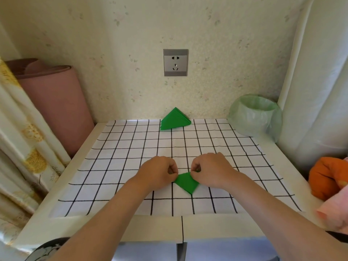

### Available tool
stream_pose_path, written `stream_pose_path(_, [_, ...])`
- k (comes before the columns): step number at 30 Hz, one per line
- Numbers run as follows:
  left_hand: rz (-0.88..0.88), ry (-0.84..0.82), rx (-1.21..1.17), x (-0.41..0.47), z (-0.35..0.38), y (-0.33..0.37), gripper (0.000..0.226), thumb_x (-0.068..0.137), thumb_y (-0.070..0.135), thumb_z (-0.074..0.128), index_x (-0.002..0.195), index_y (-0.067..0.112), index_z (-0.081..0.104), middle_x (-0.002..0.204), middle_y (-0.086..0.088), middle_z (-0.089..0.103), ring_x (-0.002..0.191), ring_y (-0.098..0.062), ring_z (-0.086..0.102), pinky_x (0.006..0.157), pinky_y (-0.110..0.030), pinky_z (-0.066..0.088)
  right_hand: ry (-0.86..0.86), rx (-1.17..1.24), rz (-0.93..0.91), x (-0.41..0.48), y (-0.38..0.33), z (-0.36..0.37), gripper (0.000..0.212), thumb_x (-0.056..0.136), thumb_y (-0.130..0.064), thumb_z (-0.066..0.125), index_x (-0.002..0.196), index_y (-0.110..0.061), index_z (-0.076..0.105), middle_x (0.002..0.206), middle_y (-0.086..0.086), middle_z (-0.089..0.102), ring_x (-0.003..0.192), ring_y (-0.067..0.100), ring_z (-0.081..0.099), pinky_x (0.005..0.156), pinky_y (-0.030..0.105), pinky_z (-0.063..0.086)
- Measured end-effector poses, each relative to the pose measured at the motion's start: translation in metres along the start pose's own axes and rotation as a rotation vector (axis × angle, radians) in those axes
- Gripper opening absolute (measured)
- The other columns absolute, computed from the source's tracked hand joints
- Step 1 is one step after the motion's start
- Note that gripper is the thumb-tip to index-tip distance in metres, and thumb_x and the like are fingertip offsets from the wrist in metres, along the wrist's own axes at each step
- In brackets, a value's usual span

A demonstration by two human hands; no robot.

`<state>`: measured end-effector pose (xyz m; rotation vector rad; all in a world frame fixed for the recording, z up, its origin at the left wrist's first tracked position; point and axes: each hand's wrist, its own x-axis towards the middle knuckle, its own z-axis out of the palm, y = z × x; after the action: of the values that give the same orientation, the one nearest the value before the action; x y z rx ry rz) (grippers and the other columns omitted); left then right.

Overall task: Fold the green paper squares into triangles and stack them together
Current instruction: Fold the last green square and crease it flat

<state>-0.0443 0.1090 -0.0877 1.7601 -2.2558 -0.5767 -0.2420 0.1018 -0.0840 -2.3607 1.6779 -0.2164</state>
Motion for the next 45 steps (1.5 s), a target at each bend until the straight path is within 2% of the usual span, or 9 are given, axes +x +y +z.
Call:
stream_pose_path(5, [0.061, 0.012, -0.026, 0.003, 0.004, 0.0, 0.007, 0.085, 0.021, 0.067, 0.083, 0.028, 0.067, 0.091, 0.008, 0.063, 0.09, -0.009, 0.058, 0.077, -0.024, 0.05, 0.088, -0.159, -0.104, -0.006, -0.001, 0.006, 0.021, 0.089, -0.045, 0.055, 0.105, -0.036, 0.064, 0.101, -0.009, 0.058, 0.099, 0.015, 0.05, 0.092, 0.036, 0.034])
stream_pose_path(9, [0.198, 0.078, 0.027, 0.002, 0.011, 0.005, 0.018, 0.086, 0.009, 0.065, 0.096, 0.023, 0.069, 0.101, 0.005, 0.05, 0.1, -0.01, 0.041, 0.085, -0.022, 0.04, 0.115, -0.171, -0.12, -0.009, -0.002, 0.01, 0.023, 0.091, -0.043, 0.053, 0.109, -0.034, 0.063, 0.102, -0.009, 0.058, 0.1, 0.016, 0.052, 0.09, 0.035, 0.037])
stream_pose_path(13, [0.273, 0.016, 0.094, -0.003, 0.02, 0.015, 0.034, 0.086, -0.006, 0.057, 0.1, 0.021, 0.073, 0.101, 0.004, 0.057, 0.097, -0.012, 0.05, 0.082, -0.021, 0.041, 0.15, -0.148, -0.107, -0.013, -0.003, 0.012, 0.023, 0.091, -0.044, 0.054, 0.108, -0.034, 0.064, 0.103, -0.009, 0.058, 0.099, 0.015, 0.052, 0.089, 0.034, 0.038])
stream_pose_path(18, [0.274, 0.161, 0.085, -0.017, 0.028, 0.024, 0.015, 0.085, 0.022, 0.059, 0.091, 0.02, 0.074, 0.088, 0.006, 0.06, 0.084, -0.009, 0.05, 0.072, -0.026, 0.047, 0.238, -0.151, -0.12, -0.02, -0.004, 0.018, 0.017, 0.087, -0.039, 0.063, 0.101, -0.03, 0.067, 0.101, -0.007, 0.059, 0.097, 0.018, 0.054, 0.081, 0.033, 0.035])
stream_pose_path(22, [0.226, 0.186, 0.078, -0.023, 0.03, 0.03, 0.017, 0.085, 0.035, 0.065, 0.09, 0.02, 0.07, 0.088, 0.006, 0.059, 0.085, -0.009, 0.049, 0.073, -0.028, 0.048, 0.34, -0.146, -0.177, -0.031, -0.001, 0.023, 0.011, 0.076, -0.028, 0.078, 0.083, -0.026, 0.069, 0.086, -0.006, 0.059, 0.082, 0.021, 0.055, 0.072, 0.034, 0.042])
stream_pose_path(27, [0.191, 0.18, 0.089, -0.026, 0.033, 0.033, 0.029, 0.084, 0.042, 0.068, 0.09, 0.014, 0.068, 0.094, 0.002, 0.058, 0.09, -0.013, 0.051, 0.075, -0.033, 0.049, 0.365, -0.216, -0.291, -0.048, 0.005, 0.028, 0.007, 0.085, -0.029, 0.067, 0.079, -0.029, 0.071, 0.083, -0.01, 0.057, 0.08, 0.017, 0.05, 0.069, 0.031, 0.04])
stream_pose_path(32, [0.21, 0.175, 0.073, -0.029, 0.037, 0.033, 0.025, 0.087, 0.038, 0.067, 0.092, 0.013, 0.067, 0.095, 0.0, 0.056, 0.093, -0.014, 0.048, 0.078, -0.033, 0.048, 0.326, -0.232, -0.302, -0.067, 0.007, 0.029, 0.032, 0.087, -0.033, 0.044, 0.082, -0.032, 0.075, 0.091, -0.014, 0.061, 0.086, 0.016, 0.05, 0.073, 0.031, 0.038])
stream_pose_path(36, [0.303, 0.117, 0.036, -0.03, 0.043, 0.038, 0.014, 0.094, 0.02, 0.058, 0.091, 0.015, 0.07, 0.085, 0.004, 0.052, 0.086, -0.011, 0.042, 0.078, -0.032, 0.044, 0.308, -0.173, -0.269, -0.072, 0.007, 0.032, 0.034, 0.084, -0.03, 0.042, 0.086, -0.031, 0.076, 0.099, -0.013, 0.064, 0.093, 0.016, 0.052, 0.08, 0.032, 0.041])
stream_pose_path(45, [0.311, 0.161, 0.05, -0.033, 0.045, 0.039, 0.015, 0.094, 0.02, 0.058, 0.101, 0.019, 0.071, 0.097, 0.001, 0.061, 0.097, -0.015, 0.053, 0.079, -0.026, 0.042, 0.295, -0.198, -0.194, -0.073, 0.011, 0.031, 0.038, 0.079, -0.025, 0.044, 0.096, -0.037, 0.076, 0.108, -0.012, 0.067, 0.096, 0.019, 0.056, 0.079, 0.035, 0.045])
